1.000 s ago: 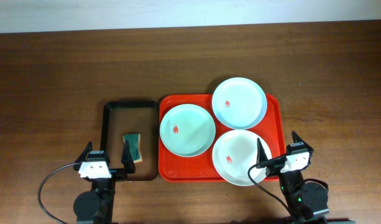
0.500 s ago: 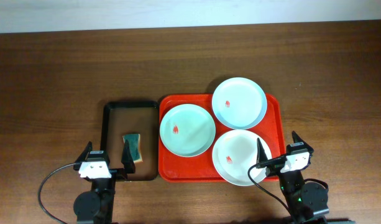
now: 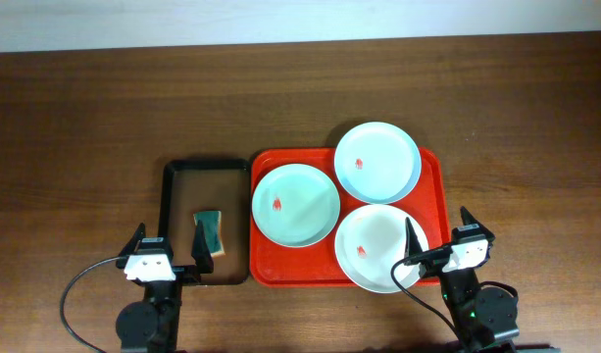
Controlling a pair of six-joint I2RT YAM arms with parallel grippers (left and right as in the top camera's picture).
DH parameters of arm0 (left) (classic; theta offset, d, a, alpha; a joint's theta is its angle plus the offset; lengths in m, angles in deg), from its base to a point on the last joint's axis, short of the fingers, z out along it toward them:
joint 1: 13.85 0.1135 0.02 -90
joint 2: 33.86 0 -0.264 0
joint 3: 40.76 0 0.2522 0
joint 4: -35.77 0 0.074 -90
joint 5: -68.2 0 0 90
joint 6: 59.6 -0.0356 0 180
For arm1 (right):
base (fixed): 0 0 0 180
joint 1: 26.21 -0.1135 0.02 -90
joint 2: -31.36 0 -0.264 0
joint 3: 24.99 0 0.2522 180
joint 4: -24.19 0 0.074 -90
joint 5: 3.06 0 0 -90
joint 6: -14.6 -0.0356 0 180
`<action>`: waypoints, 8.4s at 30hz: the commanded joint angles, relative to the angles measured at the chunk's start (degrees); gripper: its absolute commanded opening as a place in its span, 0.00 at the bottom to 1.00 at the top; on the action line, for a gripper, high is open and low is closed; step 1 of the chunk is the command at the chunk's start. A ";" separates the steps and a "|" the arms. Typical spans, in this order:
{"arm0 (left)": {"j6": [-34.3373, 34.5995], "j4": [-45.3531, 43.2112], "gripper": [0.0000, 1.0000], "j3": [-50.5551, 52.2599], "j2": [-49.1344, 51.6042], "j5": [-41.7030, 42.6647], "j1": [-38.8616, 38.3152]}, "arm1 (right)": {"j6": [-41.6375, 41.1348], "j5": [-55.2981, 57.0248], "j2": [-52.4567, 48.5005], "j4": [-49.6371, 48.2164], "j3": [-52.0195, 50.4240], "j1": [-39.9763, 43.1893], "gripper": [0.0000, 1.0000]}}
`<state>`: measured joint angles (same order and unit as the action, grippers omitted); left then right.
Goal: Clean dirty plates on tray and stack at the side
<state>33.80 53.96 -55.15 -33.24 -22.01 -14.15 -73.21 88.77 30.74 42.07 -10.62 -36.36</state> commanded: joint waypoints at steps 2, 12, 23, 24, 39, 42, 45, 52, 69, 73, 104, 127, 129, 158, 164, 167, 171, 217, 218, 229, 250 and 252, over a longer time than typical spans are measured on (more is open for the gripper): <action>-1.14 0.35 0.99 0.09 -0.22 1.29 0.20 | 0.37 -0.28 0.31 0.46 -0.28 0.42 0.98; -1.14 -0.44 0.99 0.09 -0.22 6.95 0.20 | 0.39 -0.28 0.31 0.44 -0.28 0.42 0.98; -0.22 15.30 0.99 -27.30 8.76 22.99 0.20 | -6.29 -6.80 -4.07 14.16 22.84 0.44 0.98; -0.22 19.26 0.99 -34.80 13.51 23.02 0.20 | -6.29 -6.84 -7.91 18.16 29.33 0.42 0.98; -0.68 71.54 0.86 -87.49 83.60 23.15 0.20 | -8.48 -41.79 -96.80 59.49 83.95 0.55 0.97; -0.33 71.67 0.00 -87.49 90.12 20.76 0.20 | -8.50 -36.68 -102.73 55.74 83.95 0.52 0.31; 1.18 71.69 0.00 -87.06 92.13 15.72 -0.24 | -8.72 -32.74 -102.73 51.82 83.95 0.52 0.72; 6.19 64.76 0.28 -76.91 92.43 10.78 -6.38 | -14.16 -30.64 -102.88 49.64 83.78 -2.56 0.28; 7.72 61.13 0.48 -74.44 92.70 9.14 -6.36 | -25.46 -5.84 -106.01 39.23 72.83 -17.70 0.26; 7.69 61.13 0.49 -74.44 92.70 9.11 -6.36 | -25.44 -6.08 -106.05 33.33 68.76 -17.70 0.25; 7.69 61.35 0.99 -74.40 92.70 9.16 -6.36 | -25.46 -6.10 -106.81 30.42 66.14 -17.70 0.27; 7.69 61.35 0.99 -74.40 92.70 9.14 -6.36 | -26.71 -7.63 -107.84 28.39 65.72 -15.52 0.08; 7.69 61.35 0.99 -74.40 92.70 9.16 -6.36 | -26.71 -7.61 -107.84 28.39 65.72 -15.54 0.04; 13.94 45.27 0.25 -57.16 97.09 0.37 -6.36 | -26.71 -8.68 -107.86 29.46 65.70 -15.69 0.05; 13.94 45.00 0.21 -57.16 101.70 0.37 -6.36 | -26.69 -8.68 -107.86 29.49 65.70 -15.72 0.05; 13.94 44.81 0.07 -57.16 104.04 0.39 -6.36 | -26.69 -8.68 -107.86 29.46 65.70 -15.69 0.05; 12.92 47.34 0.00 -61.94 102.36 1.46 -4.83 | -26.71 -8.70 -107.86 29.46 65.70 -15.72 0.04; 14.16 41.44 0.00 -68.48 96.00 10.43 -18.10 | -26.73 -12.83 -107.86 28.15 65.70 -15.72 0.04; 14.93 45.46 0.00 -73.42 98.68 10.08 -19.02 | -26.73 -12.83 -107.86 28.15 65.70 -15.72 0.04; 15.08 53.20 0.00 -88.35 118.16 7.76 -22.93 | -26.71 -12.79 -107.86 28.17 65.70 -15.72 0.04; 12.41 51.34 0.00 -85.90 112.30 9.46 -20.90 | -26.71 -12.79 -107.86 28.17 65.66 -15.72 0.04; 13.00 42.73 0.00 -78.09 112.30 9.35 -21.86 | -26.71 -12.79 -107.86 28.17 65.66 -15.72 0.04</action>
<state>47.07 102.35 -139.98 79.06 -10.16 -35.28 -99.61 77.36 -76.71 70.64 55.21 -51.86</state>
